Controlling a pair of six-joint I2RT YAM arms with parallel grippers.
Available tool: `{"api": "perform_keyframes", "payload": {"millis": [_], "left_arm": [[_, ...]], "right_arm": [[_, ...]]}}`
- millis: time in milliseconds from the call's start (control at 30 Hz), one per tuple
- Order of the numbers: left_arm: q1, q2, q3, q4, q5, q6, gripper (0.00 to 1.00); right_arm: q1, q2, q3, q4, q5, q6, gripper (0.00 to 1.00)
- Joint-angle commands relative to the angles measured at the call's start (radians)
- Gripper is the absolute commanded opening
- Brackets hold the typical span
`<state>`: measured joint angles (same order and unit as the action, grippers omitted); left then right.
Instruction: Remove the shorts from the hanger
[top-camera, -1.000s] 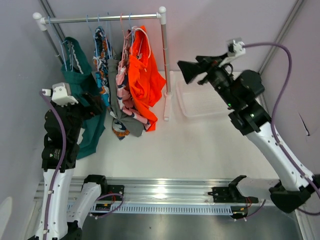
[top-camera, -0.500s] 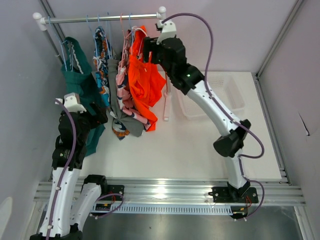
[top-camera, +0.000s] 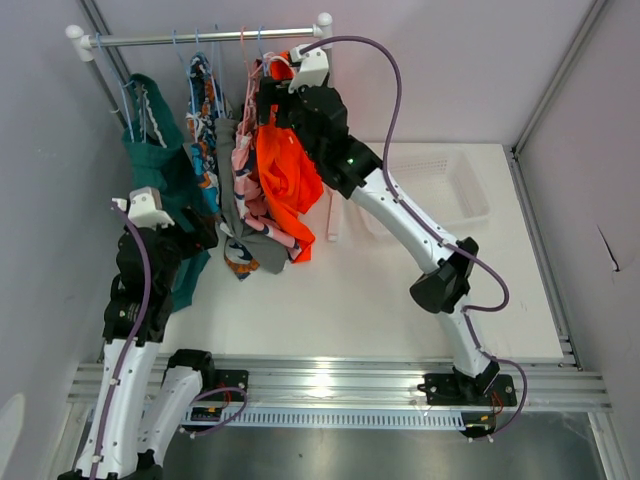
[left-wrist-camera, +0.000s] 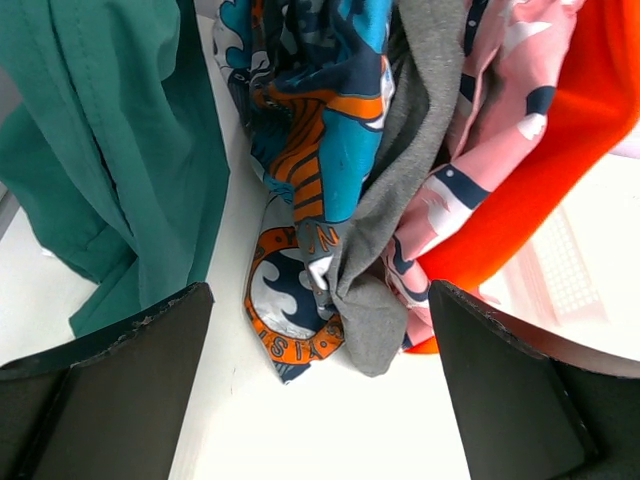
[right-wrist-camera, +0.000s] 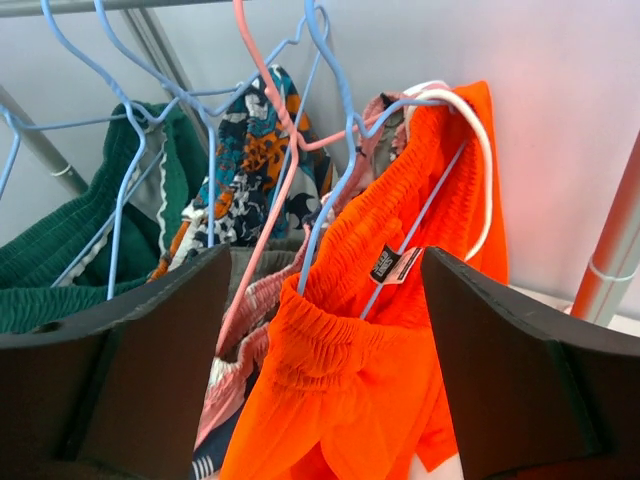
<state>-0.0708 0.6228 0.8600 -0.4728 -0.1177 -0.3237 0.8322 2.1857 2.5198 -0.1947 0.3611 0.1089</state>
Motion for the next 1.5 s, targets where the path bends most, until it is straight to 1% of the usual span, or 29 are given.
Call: {"api": "perform_keyframes", "payload": {"millis": [0, 33, 67, 100, 133, 167, 233, 267, 300, 333, 367, 400, 433, 467, 500, 533, 600, 633, 700, 733, 800, 833, 867, 900, 933, 967, 1033, 1167, 1467], "left_arm": [[-0.015, -0.006, 0.01, 0.054, 0.056, 0.024, 0.95], [-0.024, -0.006, 0.016, 0.066, 0.07, 0.031, 0.95], [-0.049, -0.003, 0.02, 0.095, 0.085, 0.037, 0.95], [-0.058, 0.002, 0.027, 0.103, 0.104, 0.046, 0.95], [-0.066, 0.012, 0.052, 0.106, 0.11, 0.046, 0.95], [-0.082, 0.043, 0.091, 0.105, 0.153, 0.046, 0.95], [-0.099, 0.084, 0.166, 0.094, 0.159, 0.046, 0.96], [-0.113, 0.124, 0.221, 0.091, 0.167, 0.049, 0.96], [-0.116, 0.146, 0.281, 0.094, 0.176, 0.058, 0.97], [-0.121, 0.169, 0.31, 0.099, 0.184, 0.058, 0.98], [-0.124, 0.226, 0.411, 0.099, 0.19, 0.06, 0.99], [-0.124, 0.26, 0.442, 0.102, 0.205, 0.06, 0.99], [-0.126, 0.299, 0.477, 0.105, 0.217, 0.06, 0.99], [-0.126, 0.343, 0.555, 0.096, 0.228, 0.058, 0.99], [-0.126, 0.442, 0.645, 0.085, 0.243, 0.054, 0.99], [-0.126, 0.497, 0.687, 0.054, 0.248, 0.052, 0.99], [-0.127, 0.598, 0.822, 0.024, 0.253, 0.041, 0.99], [-0.129, 0.695, 0.941, 0.008, 0.263, 0.038, 0.99], [-0.135, 0.782, 1.01, -0.023, 0.27, 0.022, 0.99], [-0.141, 0.863, 1.115, -0.033, 0.282, 0.017, 0.99], [-0.155, 0.946, 1.189, -0.084, 0.277, 0.006, 0.99], [-0.17, 1.029, 1.328, -0.11, 0.267, 0.006, 0.99], [-0.179, 1.067, 1.373, -0.165, 0.253, 0.003, 0.99], [-0.185, 1.103, 1.46, -0.19, 0.244, -0.001, 0.99], [-0.196, 1.133, 1.496, -0.207, 0.242, -0.006, 0.98], [-0.202, 1.182, 1.572, -0.219, 0.239, -0.012, 0.98], [-0.224, 1.204, 1.593, -0.228, 0.228, -0.015, 0.99], [-0.256, 1.19, 1.539, -0.188, 0.159, -0.009, 0.99], [-0.267, 1.232, 1.535, -0.188, 0.066, 0.011, 0.99]], "right_arm": [[0.021, -0.004, 0.03, 0.084, 0.061, -0.014, 0.87], [0.037, -0.042, -0.016, 0.098, 0.081, -0.029, 0.89], [0.048, -0.072, -0.056, 0.116, 0.135, -0.063, 0.95], [0.057, -0.105, -0.105, 0.133, 0.163, -0.074, 0.98], [0.062, -0.147, -0.162, 0.17, 0.189, -0.083, 0.99], [0.071, -0.243, -0.293, 0.182, 0.212, -0.086, 0.99], [0.08, -0.354, -0.448, 0.275, 0.309, -0.104, 0.99], [0.09, -0.473, -0.608, 0.306, 0.34, -0.113, 0.99], [0.094, -0.538, -0.692, 0.337, 0.401, -0.159, 0.99], [0.097, -0.602, -0.775, 0.409, 0.433, -0.164, 0.99], [0.099, -0.738, -0.861, 0.444, 0.453, -0.161, 0.99], [0.096, -0.807, -1.01, 0.465, 0.469, -0.144, 0.99], [0.093, -0.873, -1.073, 0.46, 0.472, -0.088, 0.99], [0.088, -0.936, -1.122, 0.431, 0.466, -0.043, 0.99], [0.081, -1.043, -1.194, 0.395, 0.46, -0.007, 0.99], [0.076, -1.091, -1.223, 0.32, 0.449, 0.044, 0.99], [0.077, -1.208, -1.276, 0.211, 0.452, 0.078, 0.99], [0.077, -1.24, -1.318, 0.166, 0.453, 0.096, 0.99], [0.077, -1.303, -1.36, 0.051, 0.457, 0.158, 0.99], [0.077, -1.358, -1.394, 0.016, 0.455, 0.181, 0.99], [0.079, -1.409, -1.429, -0.073, 0.449, 0.244, 0.99], [0.079, -1.458, -1.467, -0.093, 0.447, 0.262, 0.99], [0.079, -1.484, -1.489, -0.109, 0.444, 0.284, 0.99], [0.079, -1.506, -1.509, -0.129, 0.444, 0.29, 0.99], [0.081, -1.546, -1.526, -0.137, 0.443, 0.294, 0.99], [0.079, -1.563, -1.555, -0.144, 0.444, 0.296, 0.99], [0.079, -1.589, -1.575, -0.161, 0.452, 0.296, 0.99], [0.076, -1.618, -1.596, -0.173, 0.472, 0.261, 0.99], [0.068, -1.638, -1.603, -0.172, 0.493, 0.184, 0.99]]}}
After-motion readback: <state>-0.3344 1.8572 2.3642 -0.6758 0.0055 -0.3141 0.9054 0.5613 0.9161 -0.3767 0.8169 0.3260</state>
